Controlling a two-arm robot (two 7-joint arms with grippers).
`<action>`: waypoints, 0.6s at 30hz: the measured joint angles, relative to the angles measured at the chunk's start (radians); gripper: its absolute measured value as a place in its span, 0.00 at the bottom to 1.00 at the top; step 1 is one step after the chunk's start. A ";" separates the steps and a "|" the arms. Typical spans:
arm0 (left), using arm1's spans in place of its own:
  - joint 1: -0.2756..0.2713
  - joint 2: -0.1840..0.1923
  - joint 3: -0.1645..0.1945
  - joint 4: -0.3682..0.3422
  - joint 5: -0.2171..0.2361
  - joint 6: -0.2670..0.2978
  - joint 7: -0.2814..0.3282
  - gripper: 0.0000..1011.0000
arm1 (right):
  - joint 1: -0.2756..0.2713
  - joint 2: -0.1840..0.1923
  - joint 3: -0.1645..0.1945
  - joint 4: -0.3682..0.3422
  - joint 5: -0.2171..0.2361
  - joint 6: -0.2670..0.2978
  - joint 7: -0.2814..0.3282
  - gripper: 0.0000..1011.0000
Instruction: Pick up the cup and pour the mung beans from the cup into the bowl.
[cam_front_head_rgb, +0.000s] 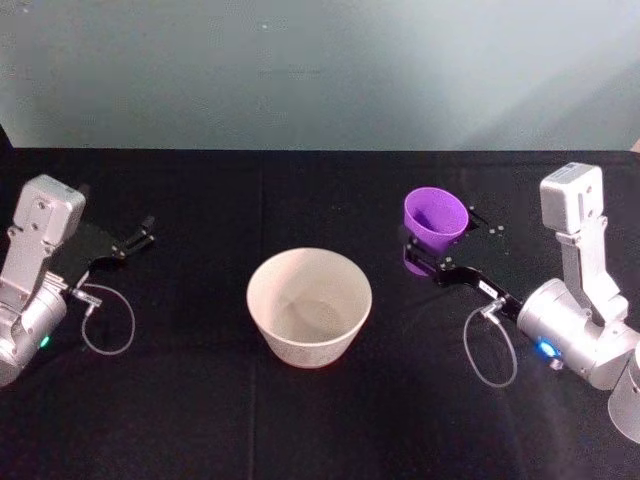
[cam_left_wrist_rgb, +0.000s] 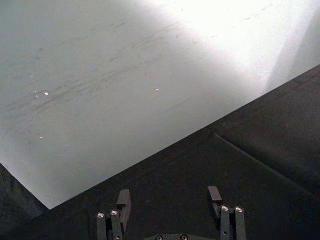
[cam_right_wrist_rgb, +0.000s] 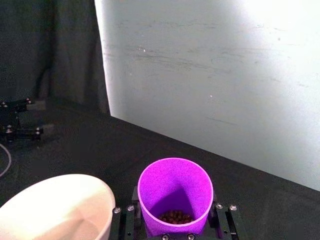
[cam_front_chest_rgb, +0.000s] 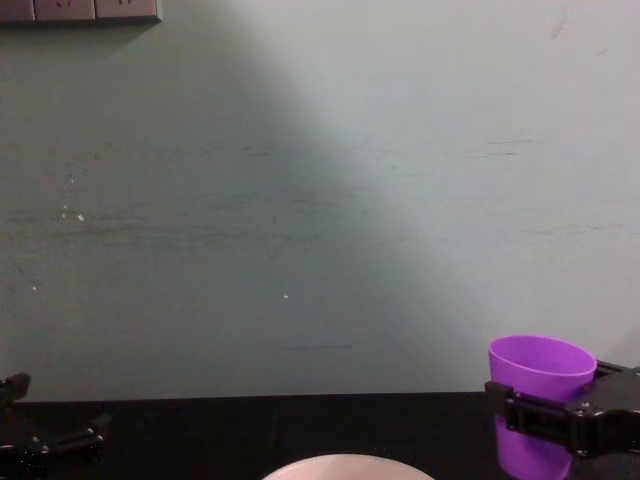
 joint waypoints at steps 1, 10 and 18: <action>0.000 0.000 0.000 0.000 0.000 0.000 0.000 0.99 | 0.000 0.000 0.000 0.000 0.000 0.000 0.000 0.72; 0.000 0.000 0.000 0.000 0.000 0.000 0.000 0.99 | 0.000 0.000 0.000 0.000 0.000 0.000 0.000 0.72; 0.000 0.000 0.000 0.000 0.000 0.000 0.000 0.99 | 0.000 0.000 0.000 0.000 0.000 0.000 0.000 0.72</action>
